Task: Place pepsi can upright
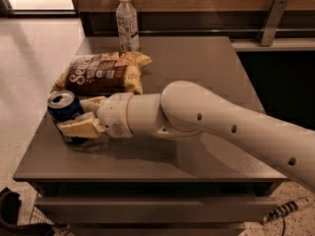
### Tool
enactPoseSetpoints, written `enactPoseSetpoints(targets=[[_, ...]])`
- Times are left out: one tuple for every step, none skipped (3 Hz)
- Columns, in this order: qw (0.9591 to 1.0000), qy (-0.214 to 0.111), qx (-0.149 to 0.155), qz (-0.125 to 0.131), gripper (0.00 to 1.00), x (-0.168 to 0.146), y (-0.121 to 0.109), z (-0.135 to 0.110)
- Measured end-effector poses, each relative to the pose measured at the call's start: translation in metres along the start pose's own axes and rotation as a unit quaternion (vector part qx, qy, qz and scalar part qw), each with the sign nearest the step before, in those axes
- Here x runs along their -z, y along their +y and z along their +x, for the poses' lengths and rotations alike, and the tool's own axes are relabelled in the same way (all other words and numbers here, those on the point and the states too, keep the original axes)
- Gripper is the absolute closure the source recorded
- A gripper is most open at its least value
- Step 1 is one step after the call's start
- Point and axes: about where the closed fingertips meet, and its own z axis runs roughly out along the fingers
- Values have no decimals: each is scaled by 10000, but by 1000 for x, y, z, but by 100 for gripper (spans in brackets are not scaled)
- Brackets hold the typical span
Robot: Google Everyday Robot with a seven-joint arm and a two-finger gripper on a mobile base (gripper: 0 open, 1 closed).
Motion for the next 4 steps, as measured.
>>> enactPoseSetpoints(targets=[[10000,3,12,-15,39,-1,2,-1],[10000,6,23,-29,17,-2,3,-2],[10000,10,35,-43,0,-3,5,-2],[10000,10,36,-44,0,-4,5,-2]])
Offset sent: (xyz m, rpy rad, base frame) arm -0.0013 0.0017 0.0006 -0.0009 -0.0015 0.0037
